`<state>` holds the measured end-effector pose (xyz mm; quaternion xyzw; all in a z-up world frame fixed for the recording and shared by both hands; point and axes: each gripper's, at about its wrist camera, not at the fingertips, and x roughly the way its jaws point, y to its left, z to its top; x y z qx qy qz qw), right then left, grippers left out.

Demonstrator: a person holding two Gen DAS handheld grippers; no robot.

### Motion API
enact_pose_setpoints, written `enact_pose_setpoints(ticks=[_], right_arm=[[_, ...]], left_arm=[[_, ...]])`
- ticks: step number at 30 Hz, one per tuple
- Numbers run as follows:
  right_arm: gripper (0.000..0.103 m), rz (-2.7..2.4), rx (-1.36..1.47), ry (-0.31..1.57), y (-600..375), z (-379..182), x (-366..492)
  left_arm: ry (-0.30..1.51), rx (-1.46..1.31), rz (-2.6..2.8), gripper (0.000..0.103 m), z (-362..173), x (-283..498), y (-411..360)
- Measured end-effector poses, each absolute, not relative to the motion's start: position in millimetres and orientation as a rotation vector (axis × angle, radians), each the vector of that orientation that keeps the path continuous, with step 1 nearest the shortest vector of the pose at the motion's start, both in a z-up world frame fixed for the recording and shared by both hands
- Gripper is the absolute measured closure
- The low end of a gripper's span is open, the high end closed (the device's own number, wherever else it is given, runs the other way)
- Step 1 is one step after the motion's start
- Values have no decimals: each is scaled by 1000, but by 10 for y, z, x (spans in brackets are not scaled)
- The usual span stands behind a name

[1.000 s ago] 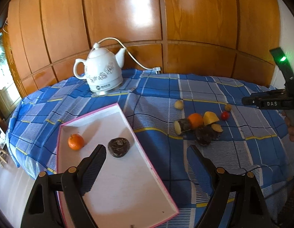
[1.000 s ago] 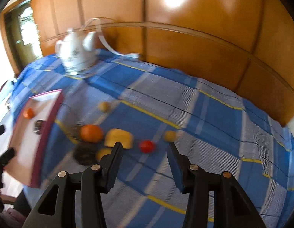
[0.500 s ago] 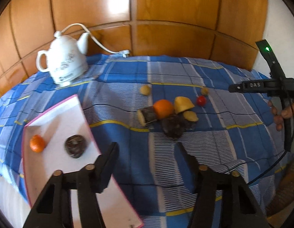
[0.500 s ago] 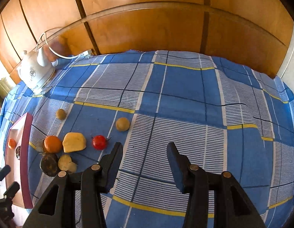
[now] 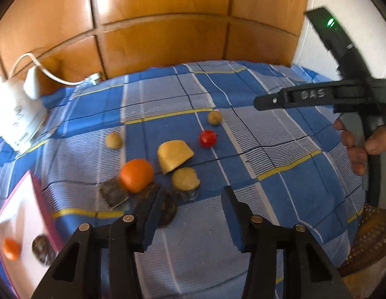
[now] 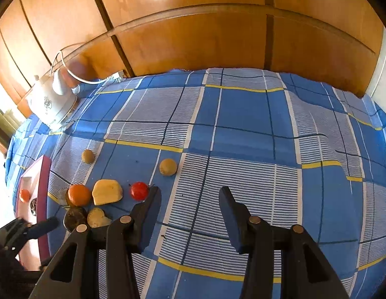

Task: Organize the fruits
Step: 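Grasp the cut cylindrical vegetable slice with the left gripper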

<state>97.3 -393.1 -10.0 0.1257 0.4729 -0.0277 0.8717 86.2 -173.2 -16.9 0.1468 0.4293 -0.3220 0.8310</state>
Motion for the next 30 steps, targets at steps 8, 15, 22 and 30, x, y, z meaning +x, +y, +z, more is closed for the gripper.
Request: enact_pose_setpoints(ticks=[8, 15, 22, 30], right_arm=[[54, -33, 264, 981, -3883, -65, 975], [54, -28, 250, 976, -3859, -57, 999], [54, -73, 271, 979, -3948, -87, 991], [54, -84, 233, 1006, -3908, -155, 1001]], left_arm=[[957, 430, -672, 54, -453, 1104, -1995], [924, 491, -672, 70, -594, 1108, -2060], [842, 384, -676, 70, -361, 744, -1795], [775, 473, -709, 70, -486, 45, -1572]])
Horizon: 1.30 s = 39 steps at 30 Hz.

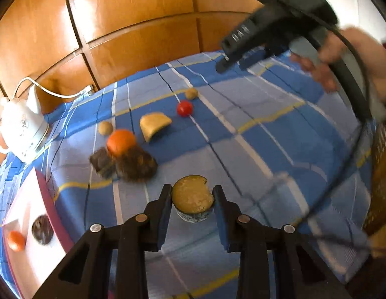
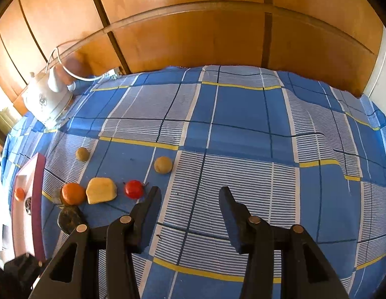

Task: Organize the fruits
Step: 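Grasp the cut cylindrical vegetable slice with the left gripper, then carry the slice into the tray and release while right gripper grasps a small tan ball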

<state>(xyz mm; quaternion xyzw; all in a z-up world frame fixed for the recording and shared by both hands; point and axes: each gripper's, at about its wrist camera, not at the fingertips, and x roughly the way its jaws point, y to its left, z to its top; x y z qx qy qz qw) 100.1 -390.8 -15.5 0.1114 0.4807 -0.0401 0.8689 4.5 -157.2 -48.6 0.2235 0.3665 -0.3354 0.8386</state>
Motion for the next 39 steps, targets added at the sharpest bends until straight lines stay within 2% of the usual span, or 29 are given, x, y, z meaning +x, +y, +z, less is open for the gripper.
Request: enact_pose_setpoints(ticks=[15, 22, 25, 39], right_arm=[[55, 0, 255, 1039, -3793, -279, 1020], [65, 10, 335, 1100, -3808, -426, 1049], [66, 7, 350, 1099, -3814, -418, 1079], [65, -89, 383, 1129, -3772, -610, 1744]], left_arm=[[848, 307, -701, 70, -701, 98, -1351], [855, 271, -711, 70, -709, 121, -1323], [852, 267, -712, 70, -711, 113, -1314], [852, 244, -725, 70, -716, 132, -1275]])
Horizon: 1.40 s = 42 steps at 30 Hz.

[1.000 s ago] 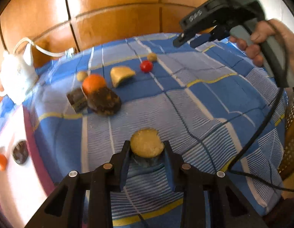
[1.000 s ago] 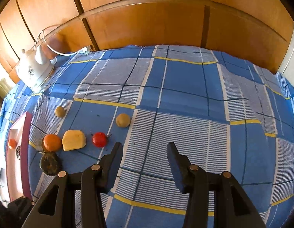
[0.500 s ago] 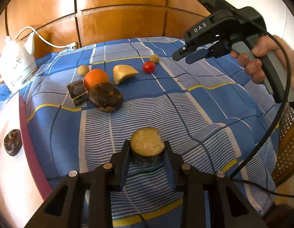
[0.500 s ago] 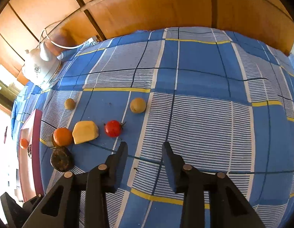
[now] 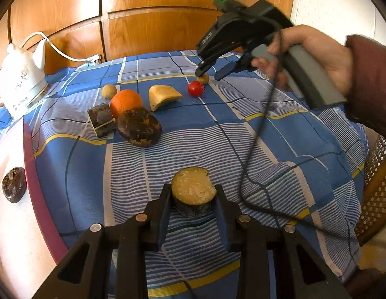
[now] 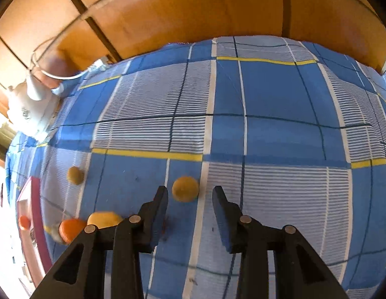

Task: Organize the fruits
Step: 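Carry the slice into the tray and release while right gripper grasps a small tan ball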

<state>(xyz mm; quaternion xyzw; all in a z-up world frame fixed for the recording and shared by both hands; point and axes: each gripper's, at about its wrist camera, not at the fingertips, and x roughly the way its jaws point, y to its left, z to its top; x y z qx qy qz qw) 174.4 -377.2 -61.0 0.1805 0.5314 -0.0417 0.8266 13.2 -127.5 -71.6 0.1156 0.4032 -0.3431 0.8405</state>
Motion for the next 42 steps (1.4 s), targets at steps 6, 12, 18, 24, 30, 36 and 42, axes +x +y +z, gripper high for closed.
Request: enact_pose_setpoints(ticks=[6, 12, 18, 24, 30, 36, 42], right_arm=[[79, -87, 317, 1148, -3682, -695, 1869], [79, -50, 226, 1144, -3585, -567, 1656], [79, -8, 112, 1172, -3548, -504, 1300], [79, 15, 31, 1209, -3472, -687, 1091], [79, 35, 75, 1201, -3538, -707, 1109], [79, 29, 72, 1199, -3547, -689, 1091], [79, 21, 60, 1201, -3504, -702, 1121]], left_arm=[[853, 238, -729, 70, -720, 135, -1271], [859, 232, -731, 70, -716, 148, -1273], [875, 213, -732, 70, -697, 185, -1254], [879, 157, -694, 70, -564, 241, -1096], [822, 38, -643, 70, -228, 296, -747], [823, -161, -471, 70, 7, 670, -90], [839, -222, -239, 70, -90, 1198, 520]])
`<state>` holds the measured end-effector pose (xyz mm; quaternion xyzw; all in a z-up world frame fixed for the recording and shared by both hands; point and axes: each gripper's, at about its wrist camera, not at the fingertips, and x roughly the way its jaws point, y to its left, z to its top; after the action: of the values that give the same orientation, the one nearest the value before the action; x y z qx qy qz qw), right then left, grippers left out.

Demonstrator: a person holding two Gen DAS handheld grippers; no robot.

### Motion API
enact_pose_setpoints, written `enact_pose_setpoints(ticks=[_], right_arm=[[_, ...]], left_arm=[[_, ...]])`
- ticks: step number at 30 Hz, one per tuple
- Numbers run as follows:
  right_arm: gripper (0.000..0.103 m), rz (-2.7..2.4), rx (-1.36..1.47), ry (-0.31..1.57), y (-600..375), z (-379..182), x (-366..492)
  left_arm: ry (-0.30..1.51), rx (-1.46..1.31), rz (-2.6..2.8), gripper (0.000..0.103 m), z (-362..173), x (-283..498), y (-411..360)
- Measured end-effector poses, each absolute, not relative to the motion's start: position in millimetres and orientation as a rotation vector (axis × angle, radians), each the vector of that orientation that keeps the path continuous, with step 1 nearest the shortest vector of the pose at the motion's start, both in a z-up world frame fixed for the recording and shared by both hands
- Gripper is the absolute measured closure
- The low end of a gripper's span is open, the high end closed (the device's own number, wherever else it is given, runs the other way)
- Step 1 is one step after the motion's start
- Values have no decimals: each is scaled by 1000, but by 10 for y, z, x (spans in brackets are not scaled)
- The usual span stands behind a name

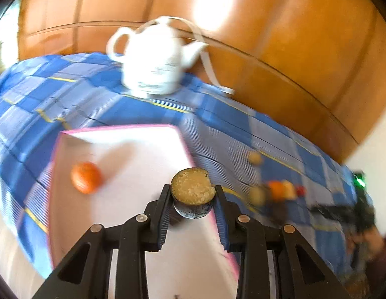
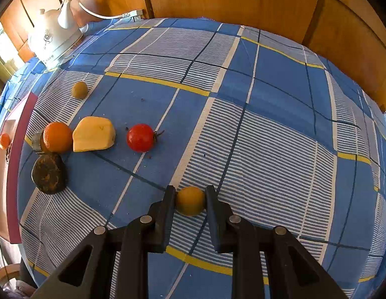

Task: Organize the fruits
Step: 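Carry the slice into the tray and release while right gripper grasps a small tan ball, then carry the small tan ball into the tray with the right gripper and release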

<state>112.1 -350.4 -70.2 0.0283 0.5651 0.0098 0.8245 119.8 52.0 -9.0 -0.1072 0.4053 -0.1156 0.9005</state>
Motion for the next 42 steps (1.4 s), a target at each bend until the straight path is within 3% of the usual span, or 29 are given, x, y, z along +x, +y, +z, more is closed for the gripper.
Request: enact_pose_setpoints(ticks=[7, 14, 18, 26, 42], right_arm=[[79, 15, 23, 1198, -3446, -719, 1118], [79, 14, 12, 1195, -3463, -716, 1112], [79, 14, 7, 1196, -3456, -712, 1111], [79, 11, -9, 1194, -3437, -682, 1105], [79, 1, -43, 1179, -3377, -652, 1050]], left_arm=[[883, -190, -121, 70, -328, 1582, 753], [875, -172, -76, 56, -361, 1580, 787], [868, -162, -34, 48, -299, 1409, 763], [826, -163, -14, 47, -185, 949, 681], [788, -114, -34, 33, -77, 505, 601]])
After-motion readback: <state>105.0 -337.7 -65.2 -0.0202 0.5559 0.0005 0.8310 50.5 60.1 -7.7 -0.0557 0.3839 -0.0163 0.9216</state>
